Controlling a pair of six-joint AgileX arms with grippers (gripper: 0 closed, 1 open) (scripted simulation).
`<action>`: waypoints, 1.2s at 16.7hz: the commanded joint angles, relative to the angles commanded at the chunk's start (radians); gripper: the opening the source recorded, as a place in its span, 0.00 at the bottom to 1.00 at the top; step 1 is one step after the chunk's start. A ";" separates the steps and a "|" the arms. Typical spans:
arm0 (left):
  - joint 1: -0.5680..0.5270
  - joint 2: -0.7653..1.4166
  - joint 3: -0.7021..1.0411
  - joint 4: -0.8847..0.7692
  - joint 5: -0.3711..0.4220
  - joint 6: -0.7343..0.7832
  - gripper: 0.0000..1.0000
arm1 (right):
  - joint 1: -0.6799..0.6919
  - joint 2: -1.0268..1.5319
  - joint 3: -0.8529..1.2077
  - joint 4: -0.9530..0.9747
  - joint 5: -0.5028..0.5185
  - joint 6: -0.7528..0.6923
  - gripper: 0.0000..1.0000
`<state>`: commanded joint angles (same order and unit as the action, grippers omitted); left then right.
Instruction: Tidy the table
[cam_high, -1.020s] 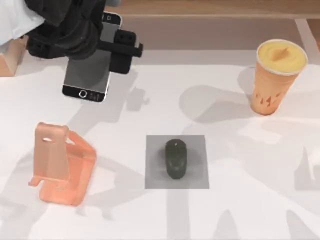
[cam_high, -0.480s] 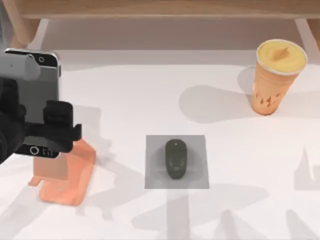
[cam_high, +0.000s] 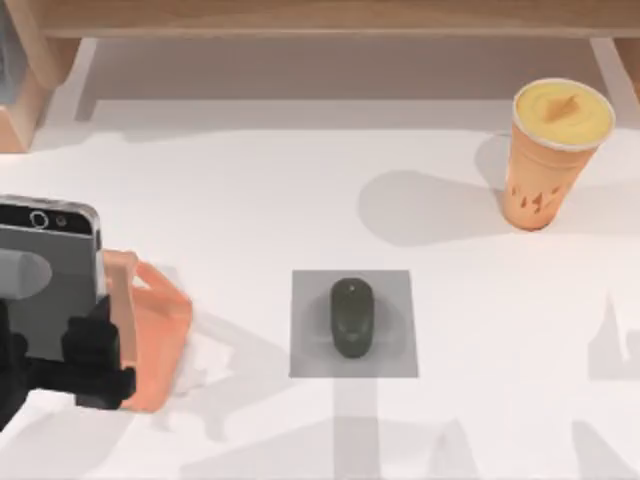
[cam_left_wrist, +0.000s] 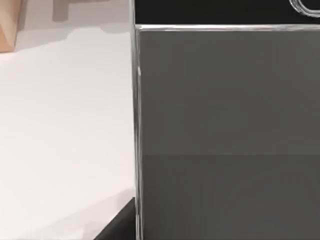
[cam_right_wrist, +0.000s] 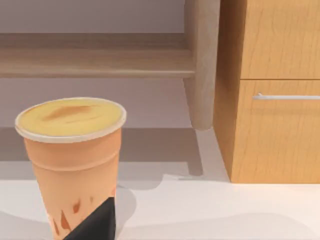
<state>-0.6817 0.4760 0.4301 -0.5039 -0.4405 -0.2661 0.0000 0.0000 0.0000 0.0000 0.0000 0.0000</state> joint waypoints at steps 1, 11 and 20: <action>0.000 0.000 0.000 0.000 0.000 0.000 0.00 | 0.000 0.000 0.000 0.000 0.000 0.000 1.00; 0.065 0.002 0.195 0.088 0.037 0.001 0.00 | 0.000 0.000 0.000 0.000 0.000 0.000 1.00; 0.131 0.111 0.129 0.232 0.132 0.059 0.00 | 0.000 0.000 0.000 0.000 0.000 0.000 1.00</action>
<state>-0.5506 0.5872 0.5592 -0.2717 -0.3085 -0.2071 0.0000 0.0000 0.0000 0.0000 0.0000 0.0000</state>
